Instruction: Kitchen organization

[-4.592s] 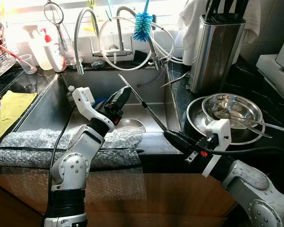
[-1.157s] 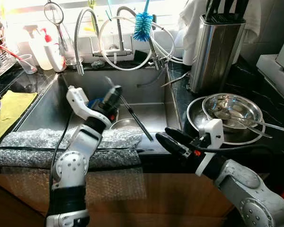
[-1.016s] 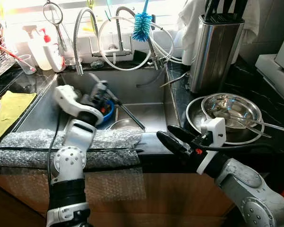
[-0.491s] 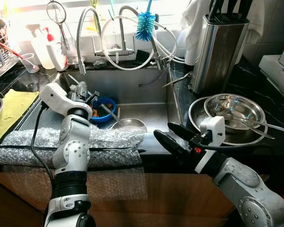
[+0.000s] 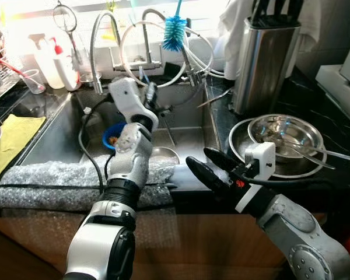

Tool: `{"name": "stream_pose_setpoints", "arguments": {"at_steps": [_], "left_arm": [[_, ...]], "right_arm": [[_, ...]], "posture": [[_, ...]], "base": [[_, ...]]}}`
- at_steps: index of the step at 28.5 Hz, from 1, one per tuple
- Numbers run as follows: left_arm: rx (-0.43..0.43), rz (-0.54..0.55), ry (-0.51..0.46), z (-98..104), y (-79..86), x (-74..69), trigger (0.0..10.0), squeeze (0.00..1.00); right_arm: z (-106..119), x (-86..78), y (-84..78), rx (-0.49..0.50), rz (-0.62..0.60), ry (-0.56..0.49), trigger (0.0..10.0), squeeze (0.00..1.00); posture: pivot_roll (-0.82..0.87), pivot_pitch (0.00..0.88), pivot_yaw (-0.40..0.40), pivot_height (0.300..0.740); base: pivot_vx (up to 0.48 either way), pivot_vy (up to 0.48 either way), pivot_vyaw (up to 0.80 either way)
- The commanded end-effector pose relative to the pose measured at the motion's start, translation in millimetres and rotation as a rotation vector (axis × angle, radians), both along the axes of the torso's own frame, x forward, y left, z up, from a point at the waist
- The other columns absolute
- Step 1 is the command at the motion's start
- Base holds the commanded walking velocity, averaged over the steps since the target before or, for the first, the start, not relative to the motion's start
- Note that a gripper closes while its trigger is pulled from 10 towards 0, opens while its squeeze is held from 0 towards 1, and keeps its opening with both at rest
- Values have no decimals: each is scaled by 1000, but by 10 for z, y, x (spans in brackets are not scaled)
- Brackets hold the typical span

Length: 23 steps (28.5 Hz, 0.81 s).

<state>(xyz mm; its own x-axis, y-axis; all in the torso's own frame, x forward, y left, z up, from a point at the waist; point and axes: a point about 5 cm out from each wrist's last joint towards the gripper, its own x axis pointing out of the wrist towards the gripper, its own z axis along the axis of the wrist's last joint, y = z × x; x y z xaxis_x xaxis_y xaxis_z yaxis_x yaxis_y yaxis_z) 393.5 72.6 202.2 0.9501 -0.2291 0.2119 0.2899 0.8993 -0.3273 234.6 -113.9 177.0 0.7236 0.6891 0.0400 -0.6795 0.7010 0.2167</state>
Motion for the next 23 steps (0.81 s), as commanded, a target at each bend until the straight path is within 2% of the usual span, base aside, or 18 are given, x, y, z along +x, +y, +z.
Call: {"name": "stream_pose_setpoints", "arguments": {"at_steps": [1, 3, 10, 13, 14, 15, 17, 23], "left_arm": [[51, -22, -50, 109, -5, 34, 10000, 0], [94, -32, -69, 150, -5, 69, 10000, 0], [79, 24, -88, 301, 88, 157, 10000, 0], [221, -22, -72, 264, -40, 158, 10000, 0], [329, -43, -41, 170, -95, 147, 10000, 0], [396, -59, -25, 102, -127, 135, 10000, 0], [455, -77, -10, 13, -162, 112, 10000, 0], [407, -74, 26, -52, -173, 100, 10000, 0]], "right_arm": [[71, -34, 45, -3, 9, -36, 10000, 0], [75, -39, 42, -1, 0, -38, 10000, 0], [95, -56, 73, 1, -6, -50, 10000, 0], [101, -56, 79, -5, -6, -56, 10000, 0], [102, -58, 78, -11, -7, -58, 10000, 0], [101, -61, 79, -15, -7, -58, 10000, 0], [95, -70, 81, -24, -7, -58, 10000, 0], [88, -91, 71, -28, -16, -57, 10000, 0]], "posture": [[-220, 0, 141, 740], [-220, 0, 141, 740], [-221, 0, 145, 740], [-227, 0, 145, 740], [-229, 0, 145, 740], [-233, 0, 147, 740], [-239, 0, 151, 740], [-246, 0, 151, 740]], "base": [[0, 0, 0], [0, 0, 0], [0, 0, 0], [0, 0, 0], [0, 0, 0], [0, 0, 0], [0, 0, 0], [0, 0, 0]]}}
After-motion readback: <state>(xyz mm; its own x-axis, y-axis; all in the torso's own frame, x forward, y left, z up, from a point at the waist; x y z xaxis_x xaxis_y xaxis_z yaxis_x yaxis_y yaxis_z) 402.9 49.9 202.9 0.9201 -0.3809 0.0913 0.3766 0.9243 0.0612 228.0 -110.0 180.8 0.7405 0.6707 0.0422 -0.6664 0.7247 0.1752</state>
